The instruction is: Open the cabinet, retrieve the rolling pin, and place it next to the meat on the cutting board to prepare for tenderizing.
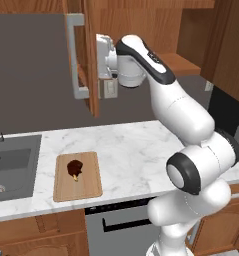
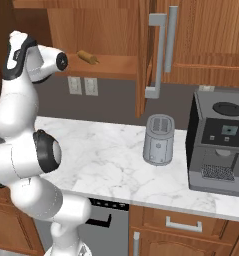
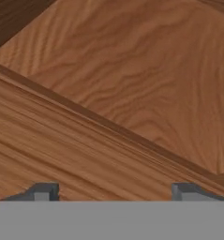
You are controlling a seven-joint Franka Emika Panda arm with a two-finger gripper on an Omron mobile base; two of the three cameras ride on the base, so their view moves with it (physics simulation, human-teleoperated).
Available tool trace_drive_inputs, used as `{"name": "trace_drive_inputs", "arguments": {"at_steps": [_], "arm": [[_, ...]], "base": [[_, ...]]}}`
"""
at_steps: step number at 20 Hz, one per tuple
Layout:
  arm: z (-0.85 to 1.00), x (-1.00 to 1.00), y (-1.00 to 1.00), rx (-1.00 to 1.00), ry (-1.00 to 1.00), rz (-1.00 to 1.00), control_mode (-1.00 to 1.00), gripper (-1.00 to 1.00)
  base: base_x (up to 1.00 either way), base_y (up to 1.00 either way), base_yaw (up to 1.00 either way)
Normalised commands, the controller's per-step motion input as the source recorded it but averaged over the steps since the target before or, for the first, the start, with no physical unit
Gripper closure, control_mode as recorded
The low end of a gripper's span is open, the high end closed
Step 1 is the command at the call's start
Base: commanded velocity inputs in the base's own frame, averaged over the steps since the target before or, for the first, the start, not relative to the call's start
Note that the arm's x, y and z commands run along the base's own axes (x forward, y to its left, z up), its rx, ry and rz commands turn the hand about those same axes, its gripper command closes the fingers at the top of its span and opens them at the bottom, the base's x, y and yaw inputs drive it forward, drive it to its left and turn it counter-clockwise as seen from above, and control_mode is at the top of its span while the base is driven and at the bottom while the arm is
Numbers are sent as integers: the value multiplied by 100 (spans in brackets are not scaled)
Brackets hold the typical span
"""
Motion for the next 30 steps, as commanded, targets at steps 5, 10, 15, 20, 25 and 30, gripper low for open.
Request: {"name": "trace_drive_inputs", "arguments": {"at_steps": [5, 10, 15, 20, 25, 30], "arm": [[-2, 0, 65, -10, 0, 4, -100, -100], [-17, 0, 48, -8, 1, 2, -100, -100], [-19, 7, 19, -11, 0, 1, -100, -100], [0, -10, -22, -13, -11, -4, -100, -100], [0, -29, -39, -22, -24, -9, -100, -100], [0, -23, -36, -21, -23, -12, -100, -100]], "base": [[0, 0, 0], [0, 0, 0], [0, 0, 0], [0, 0, 0], [0, 0, 0], [0, 0, 0]]}}
